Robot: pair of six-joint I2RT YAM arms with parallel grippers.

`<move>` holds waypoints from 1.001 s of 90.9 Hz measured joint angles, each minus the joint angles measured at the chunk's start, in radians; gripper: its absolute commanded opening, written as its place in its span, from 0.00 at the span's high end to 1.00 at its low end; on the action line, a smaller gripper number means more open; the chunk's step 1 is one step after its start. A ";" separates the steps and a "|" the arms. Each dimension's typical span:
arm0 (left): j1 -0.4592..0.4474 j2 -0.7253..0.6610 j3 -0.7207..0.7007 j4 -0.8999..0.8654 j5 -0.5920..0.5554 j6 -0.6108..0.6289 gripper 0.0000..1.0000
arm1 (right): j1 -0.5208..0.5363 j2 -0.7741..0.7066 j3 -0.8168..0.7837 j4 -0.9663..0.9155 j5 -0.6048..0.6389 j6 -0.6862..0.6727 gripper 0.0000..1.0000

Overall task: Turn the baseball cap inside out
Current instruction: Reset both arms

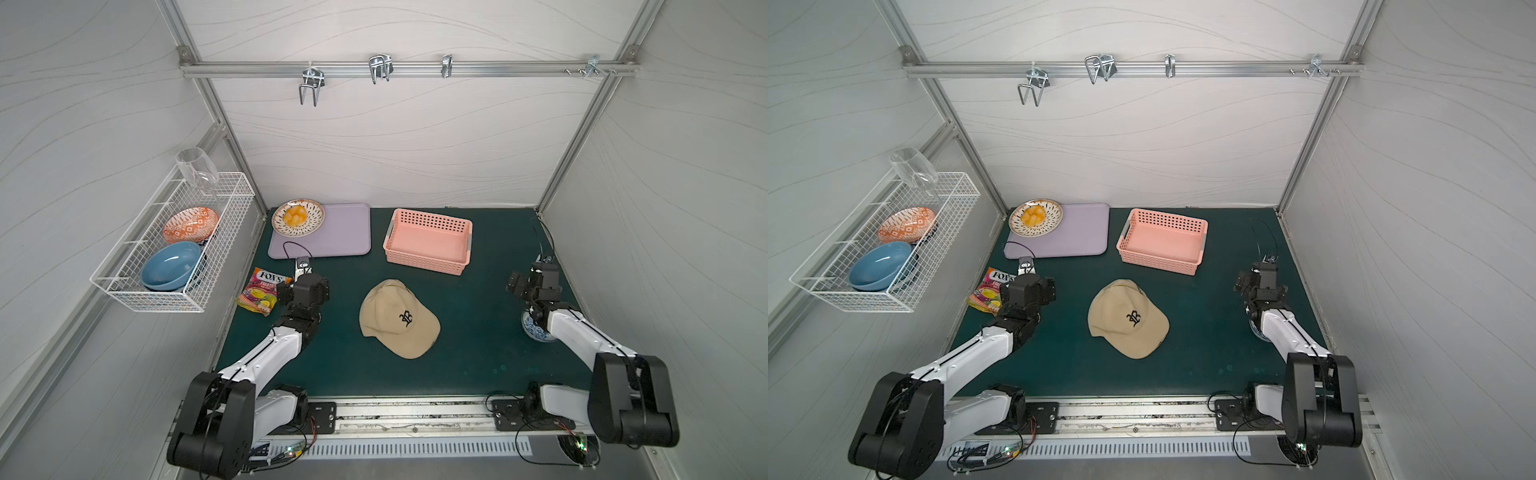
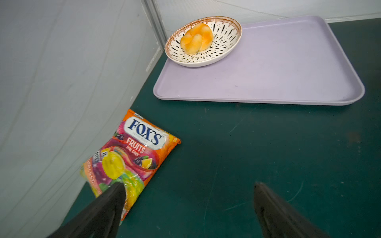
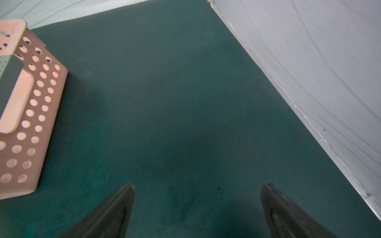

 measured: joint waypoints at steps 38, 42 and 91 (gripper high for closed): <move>0.136 0.135 -0.075 0.349 0.319 0.004 0.00 | -0.031 0.086 -0.113 0.392 -0.192 -0.086 0.01; 0.145 0.146 -0.089 0.387 0.346 0.005 0.00 | -0.032 0.101 -0.122 0.425 -0.208 -0.090 0.01; 0.158 0.387 -0.123 0.658 0.489 0.022 0.00 | -0.033 0.289 -0.174 0.715 -0.329 -0.132 0.01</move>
